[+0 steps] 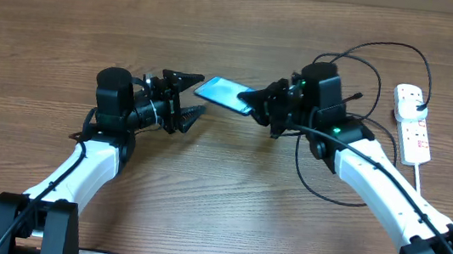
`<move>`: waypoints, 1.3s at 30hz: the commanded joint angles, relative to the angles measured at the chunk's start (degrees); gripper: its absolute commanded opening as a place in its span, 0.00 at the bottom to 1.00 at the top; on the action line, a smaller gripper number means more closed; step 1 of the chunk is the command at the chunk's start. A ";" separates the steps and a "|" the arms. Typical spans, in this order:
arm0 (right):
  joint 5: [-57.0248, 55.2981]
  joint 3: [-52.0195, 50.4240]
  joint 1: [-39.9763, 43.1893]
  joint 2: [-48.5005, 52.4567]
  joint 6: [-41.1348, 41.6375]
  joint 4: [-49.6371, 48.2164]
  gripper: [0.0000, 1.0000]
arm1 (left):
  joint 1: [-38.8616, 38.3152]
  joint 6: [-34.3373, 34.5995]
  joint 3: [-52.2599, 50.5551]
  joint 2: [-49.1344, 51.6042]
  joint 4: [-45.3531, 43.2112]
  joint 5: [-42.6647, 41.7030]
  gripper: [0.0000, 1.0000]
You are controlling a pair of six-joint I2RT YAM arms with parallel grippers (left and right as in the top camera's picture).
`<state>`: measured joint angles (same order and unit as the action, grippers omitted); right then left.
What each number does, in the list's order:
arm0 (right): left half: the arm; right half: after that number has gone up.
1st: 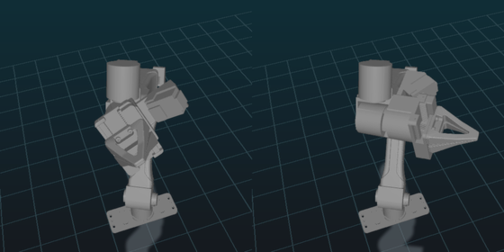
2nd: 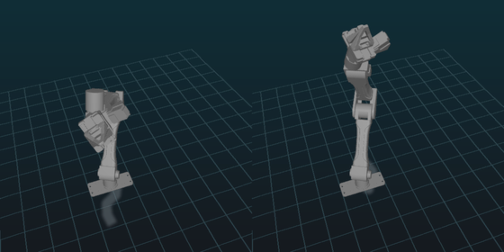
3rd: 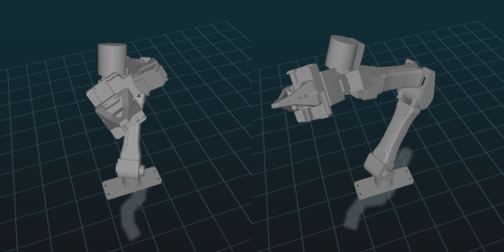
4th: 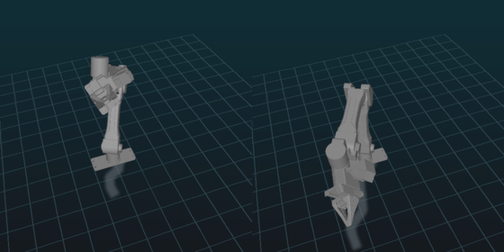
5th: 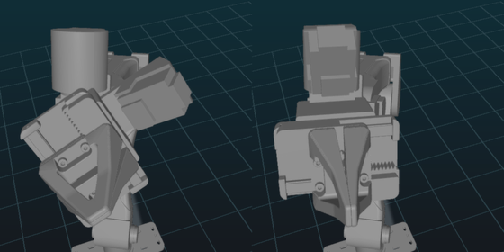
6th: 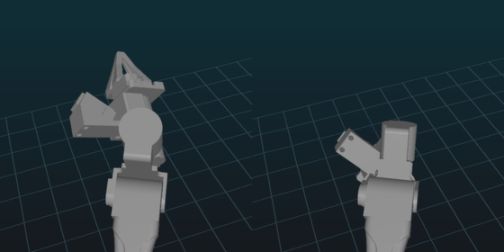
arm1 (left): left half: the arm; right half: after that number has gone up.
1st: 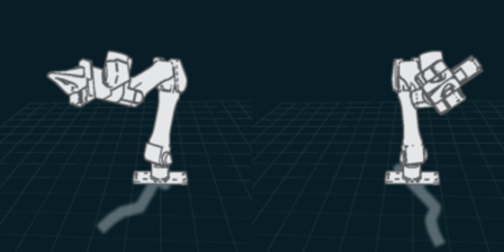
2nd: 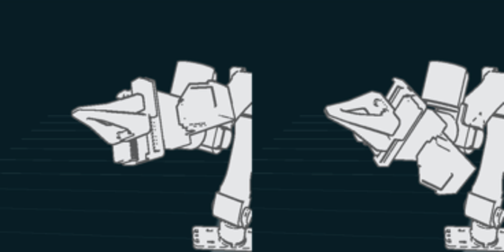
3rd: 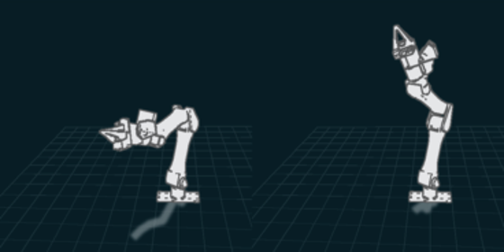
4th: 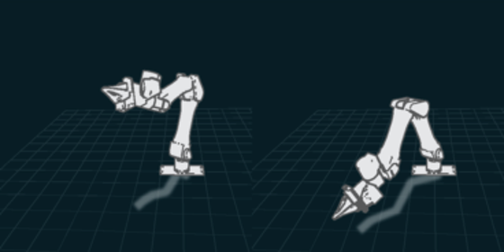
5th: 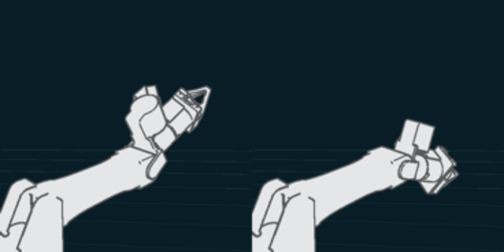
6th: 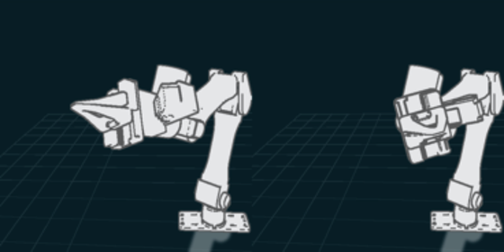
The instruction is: Plug charger to phone and switch on socket
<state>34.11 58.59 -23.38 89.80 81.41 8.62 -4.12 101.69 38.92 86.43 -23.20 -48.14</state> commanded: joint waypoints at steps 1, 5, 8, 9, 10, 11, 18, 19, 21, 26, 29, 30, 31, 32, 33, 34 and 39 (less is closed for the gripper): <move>1.81 0.70 -2.49 -0.39 -0.83 -0.90 0.04 | -0.09 0.37 -0.17 0.44 -2.05 1.18 0.76; -0.33 0.70 -4.22 -0.39 -0.37 -1.09 0.04 | -0.13 0.35 -0.17 0.44 -3.45 1.16 0.70; -0.55 0.70 -5.01 -0.39 -0.15 -2.95 0.04 | -0.57 0.35 -0.17 0.44 -3.50 1.14 0.62; -0.55 0.70 -5.25 -0.39 0.33 -3.72 0.04 | -0.83 0.33 -0.17 0.44 -3.48 1.18 0.58; -0.55 0.70 -5.46 -0.39 1.31 -4.15 0.04 | -1.22 0.33 -0.17 0.44 -3.52 1.20 0.57; -0.55 0.70 -5.60 -0.39 2.21 -4.33 0.04 | -1.60 0.35 -0.17 0.44 -3.54 1.25 0.56; -0.59 0.70 -6.25 -0.39 3.06 -4.28 0.04 | -3.41 0.37 -0.17 0.44 -4.11 2.21 0.46; -0.57 0.70 -6.25 -0.39 3.06 -4.28 0.04 | -3.43 0.37 -0.17 0.44 -4.09 2.16 0.44; -0.59 0.70 -6.25 -0.39 3.06 -4.28 0.04 | -3.43 0.35 -0.17 0.44 -4.09 1.97 0.41; -0.59 0.70 -6.25 -0.37 4.66 -4.31 0.04 | -3.43 0.37 -0.17 0.44 -4.09 1.57 0.22; -0.59 0.70 -6.25 -0.35 5.86 -4.31 0.04 | -3.43 0.37 -0.17 0.44 -4.09 1.57 0.11; -0.61 0.70 -6.25 -0.35 5.86 -4.31 0.04 | -3.43 0.39 -0.17 0.44 -4.09 1.57 0.09; -0.61 0.70 -6.25 -0.35 5.86 -4.31 0.04 | -3.43 0.52 -0.17 0.44 -4.11 1.55 0.07; -0.70 0.70 -6.25 -0.35 5.84 -4.28 0.04 | -3.43 0.83 -0.17 0.44 -4.09 1.40 0.05; -0.98 0.70 -6.25 -0.35 5.81 -4.24 0.04 | -3.43 1.01 -0.17 0.44 -4.11 1.14 0.04; -1.05 0.70 -6.25 -0.35 5.81 -4.24 0.08 | -3.43 1.77 -0.17 0.44 -4.09 0.70 0.04; -2.60 0.70 -6.25 -0.35 5.35 -3.78 0.25 | -3.43 2.05 -0.17 0.44 -4.07 0.74 0.04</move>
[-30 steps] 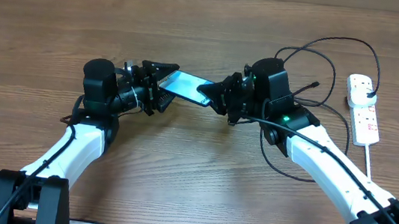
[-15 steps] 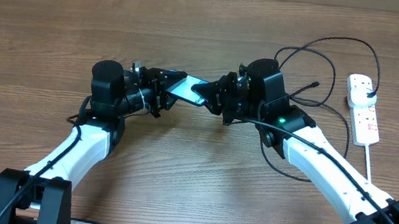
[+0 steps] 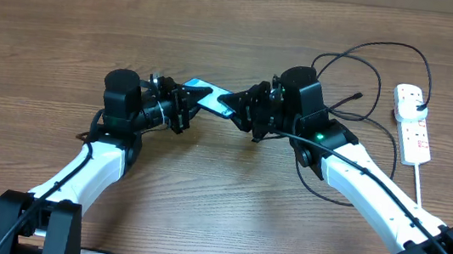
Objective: Plug charger to phone and switch on socket
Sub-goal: 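Regrasp the phone with the left gripper and release the right gripper, then move the right gripper to the black cable and grasp its USB-C plug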
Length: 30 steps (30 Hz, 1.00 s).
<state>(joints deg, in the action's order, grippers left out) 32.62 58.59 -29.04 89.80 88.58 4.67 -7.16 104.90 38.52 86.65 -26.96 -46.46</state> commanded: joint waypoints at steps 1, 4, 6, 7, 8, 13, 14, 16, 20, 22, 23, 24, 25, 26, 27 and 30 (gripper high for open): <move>-1.90 0.70 -0.59 -0.35 -1.84 0.74 0.32 | -0.39 -1.18 0.22 0.22 -0.31 -0.96 0.04; -6.56 0.70 -0.59 -0.35 -2.03 4.68 0.51 | -0.35 -2.78 0.22 0.24 -0.24 0.09 0.04; -10.32 0.70 -0.59 -0.35 -2.01 8.13 0.68 | -0.26 -4.24 0.22 0.24 0.09 1.99 0.04; -13.00 0.70 -0.59 -0.35 -2.03 10.21 0.77 | -0.17 -4.24 0.22 0.24 0.46 2.82 0.04; -16.04 0.70 -0.59 -0.35 -2.03 12.28 0.84 | -0.04 -4.22 0.22 0.24 0.85 3.43 0.04; -29.62 0.70 -0.59 -0.35 -2.01 19.28 1.00 | 1.55 -4.24 0.31 0.24 1.42 4.48 0.04; -31.65 0.70 -0.59 -0.35 -2.01 20.15 1.00 | 1.95 -4.22 0.48 0.24 1.44 4.83 0.04; -35.34 0.70 -0.59 -0.35 -2.01 21.84 1.00 | 2.71 -4.20 1.16 0.24 1.44 5.35 0.04; -39.28 0.70 -0.57 -0.35 -2.01 24.41 1.00 | 3.41 -4.46 4.85 0.66 1.44 5.55 0.04; -41.68 0.70 -0.57 -0.35 -1.99 25.70 1.00 | 3.39 -5.90 8.68 2.40 1.75 5.22 0.04; -42.62 0.70 -0.57 -0.35 -2.03 25.97 1.00 | 3.39 -6.43 10.49 3.50 2.19 4.59 0.04; -44.04 0.70 -0.57 -0.35 -2.03 26.56 1.00 | 3.39 -7.06 12.87 5.14 3.23 3.34 0.04; -45.33 0.70 -0.57 -0.35 -2.03 27.28 1.00 | 3.39 -7.61 15.54 7.17 4.24 1.64 0.04; -47.08 0.70 -0.50 -0.35 -2.03 28.48 1.00 | 3.39 -8.15 18.38 9.53 5.05 -0.59 0.04; -48.26 0.70 -0.46 -0.35 -2.03 29.22 1.00 | 3.39 -8.44 21.24 12.15 5.75 -3.10 0.04; -51.91 0.74 -0.46 -0.42 -2.16 31.76 0.96 | 3.41 -8.50 30.18 21.00 6.10 -12.70 0.04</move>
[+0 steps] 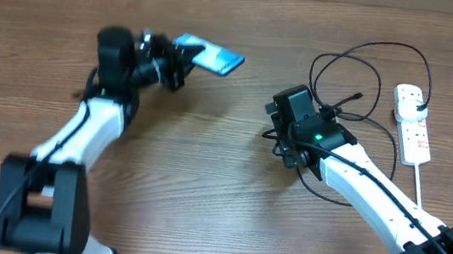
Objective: Plug charger to phone and switch on socket
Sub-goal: 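Move the right gripper to the black cable and grasp its USB-C plug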
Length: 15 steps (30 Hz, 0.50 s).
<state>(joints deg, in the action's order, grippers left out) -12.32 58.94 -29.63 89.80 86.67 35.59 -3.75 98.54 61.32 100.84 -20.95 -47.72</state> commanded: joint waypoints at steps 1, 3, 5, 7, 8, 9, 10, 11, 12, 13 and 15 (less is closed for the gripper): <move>-7.67 0.39 0.24 -0.44 -1.90 1.01 0.96 | -0.02 -2.14 10.47 9.92 0.09 -15.28 0.04; -7.61 0.96 0.92 -0.46 -8.79 0.50 0.86 | -0.07 -2.12 16.06 15.89 0.07 -23.26 0.04; -7.23 2.62 2.23 -0.46 -15.32 1.07 0.81 | -0.35 -2.14 19.34 19.78 0.02 -29.24 0.04; -6.67 5.38 4.26 -0.46 -19.52 3.32 0.80 | -0.59 -2.12 20.81 22.34 -0.11 -33.55 0.04; -6.56 7.08 5.62 -0.46 -19.98 5.20 0.78 | -0.74 -2.12 20.92 23.37 -0.11 -35.43 0.04; -6.21 8.63 7.04 -0.42 -20.57 6.80 0.77 | -0.79 -2.14 20.90 23.87 -0.07 -36.70 0.04; -5.55 9.94 8.39 -0.42 -21.35 7.91 0.76 | -0.87 -2.16 20.90 24.35 -0.07 -37.81 0.04; -4.79 11.26 9.99 -0.37 -22.53 8.85 0.75 | -1.01 -2.16 20.87 24.50 -0.07 -39.10 0.04; -4.04 12.37 11.78 -0.28 -23.91 9.33 0.72 | -1.22 -2.27 20.85 24.52 -0.11 -39.89 0.04; -3.56 13.25 13.68 -0.17 -25.22 9.33 0.71 | -1.44 -2.38 20.85 24.50 -0.57 -40.44 0.04; -3.48 14.01 16.20 0.26 -26.56 8.83 0.69 | -1.79 -2.32 20.85 24.50 -2.43 -40.68 0.04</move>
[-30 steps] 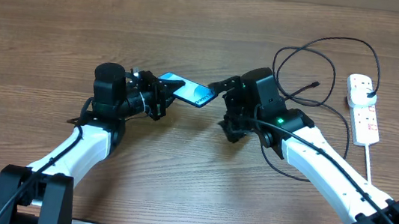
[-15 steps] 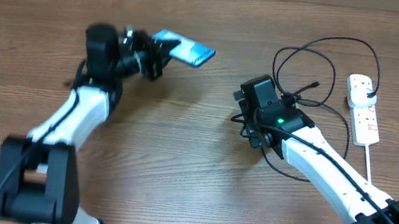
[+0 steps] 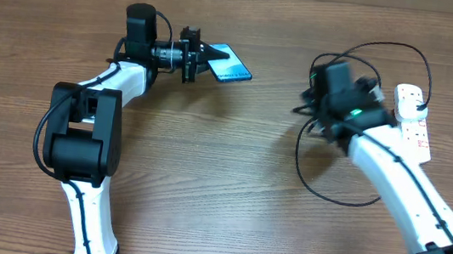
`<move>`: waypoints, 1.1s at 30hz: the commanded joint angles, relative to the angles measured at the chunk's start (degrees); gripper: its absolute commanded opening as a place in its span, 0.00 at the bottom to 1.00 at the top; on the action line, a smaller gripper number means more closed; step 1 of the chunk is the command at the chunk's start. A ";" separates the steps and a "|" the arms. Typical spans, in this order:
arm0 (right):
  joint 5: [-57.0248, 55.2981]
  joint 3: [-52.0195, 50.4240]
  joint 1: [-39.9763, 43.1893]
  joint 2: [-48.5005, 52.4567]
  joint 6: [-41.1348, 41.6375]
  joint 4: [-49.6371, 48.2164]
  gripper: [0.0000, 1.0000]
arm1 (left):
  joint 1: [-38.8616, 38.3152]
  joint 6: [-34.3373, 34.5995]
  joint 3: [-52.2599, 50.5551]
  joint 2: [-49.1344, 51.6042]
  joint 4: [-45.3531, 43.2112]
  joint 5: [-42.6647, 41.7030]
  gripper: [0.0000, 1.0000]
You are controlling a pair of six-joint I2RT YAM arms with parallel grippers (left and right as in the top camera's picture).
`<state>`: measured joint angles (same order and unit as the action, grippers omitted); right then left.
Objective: Plug charger to phone and switch on socket
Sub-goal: 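Move the right gripper to the black cable and grasp its USB-C plug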
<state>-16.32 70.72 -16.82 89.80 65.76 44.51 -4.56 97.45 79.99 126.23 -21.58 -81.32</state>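
A blue-screened phone (image 3: 233, 66) hangs above the far middle of the table, with my left gripper (image 3: 208, 58) shut on its left end. The black charger cable (image 3: 363, 50) loops on the table at the right, and its free plug end is hidden under my right arm. A white power strip (image 3: 413, 123) lies at the far right with the charger plugged in at its top. My right gripper (image 3: 369, 90) is blurred, over the cable and just left of the strip; its jaws are unclear.
The wooden table (image 3: 220, 186) carries only the cable loops and the strip on its right side. My left arm (image 3: 81, 128) stands folded and tall at the left. Cable loops (image 3: 322, 185) trail under the right arm.
My left arm has folded up and the phone sits slightly further right. My right gripper has moved from the table's middle right up to the cable beside the power strip.
First my right gripper held the phone at the centre, with the left gripper open beside it. Then both grippers met at the phone. Later the left gripper alone held it at the far left and the right had drawn back. Now the right is by the strip.
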 commanded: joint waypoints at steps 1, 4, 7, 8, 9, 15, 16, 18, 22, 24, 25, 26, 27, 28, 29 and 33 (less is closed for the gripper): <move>0.55 2.80 5.09 0.92 -6.86 -0.44 0.69 | -1.16 -1.27 2.19 -0.90 -2.32 -6.99 0.04; 0.61 5.31 8.68 4.52 -9.33 -0.07 0.69 | -1.88 -1.25 2.19 -0.90 -2.49 -6.99 0.04; 0.96 9.55 10.69 9.81 -10.71 2.27 0.69 | -2.23 -1.27 2.19 -0.90 -2.47 -7.02 0.04; 0.96 11.63 11.06 12.11 -11.06 3.52 0.69 | -2.38 -1.27 2.19 -0.90 -2.49 -6.99 0.04; 0.96 13.57 11.23 14.12 -11.69 4.55 0.69 | -2.54 -1.27 2.19 -0.90 -2.49 -6.93 0.04; 0.70 21.59 11.28 25.57 -12.02 6.29 0.59 | -2.69 -1.27 2.19 -0.90 -2.47 -6.82 0.04; 0.46 21.62 11.28 26.77 -12.04 5.25 0.58 | -2.69 -1.27 2.19 -0.90 -2.47 -6.80 0.04; -1.11 21.62 11.28 29.14 -12.07 3.48 0.54 | -2.71 -1.27 2.19 -0.90 -2.47 -6.75 0.04; -3.87 21.62 11.28 32.00 -12.09 2.25 0.52 | -2.71 -1.27 2.19 -0.90 -2.47 -6.80 0.04; -4.42 21.62 11.26 32.74 -12.09 2.05 0.52 | -2.71 -1.27 2.19 -0.90 -2.47 -6.69 0.04; -4.44 21.62 11.26 33.18 -12.09 2.01 0.52 | -2.71 -1.27 2.19 -0.90 -2.47 -6.56 0.04; -4.44 21.62 11.26 33.38 -12.09 1.97 0.52 | -2.71 -1.27 2.19 -0.90 -2.47 -6.40 0.04; -4.46 21.62 11.26 33.62 -12.15 1.92 0.51 | -2.71 -1.27 2.19 -0.90 -2.47 -6.32 0.04; -4.61 21.59 11.26 33.90 -12.31 1.68 0.51 | -2.71 -1.27 2.19 -0.90 -2.47 -6.16 0.04; -4.76 21.59 11.28 34.29 -12.37 1.36 0.51 | -2.71 -1.27 2.19 -0.90 -2.47 -6.12 0.04; -4.59 21.59 11.26 35.65 -15.26 -1.51 0.48 | -2.71 -1.29 2.19 -0.90 -2.47 -6.16 0.04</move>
<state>-19.64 90.83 -5.65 123.76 52.82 44.12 -7.05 97.25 80.55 126.23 -23.66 -86.32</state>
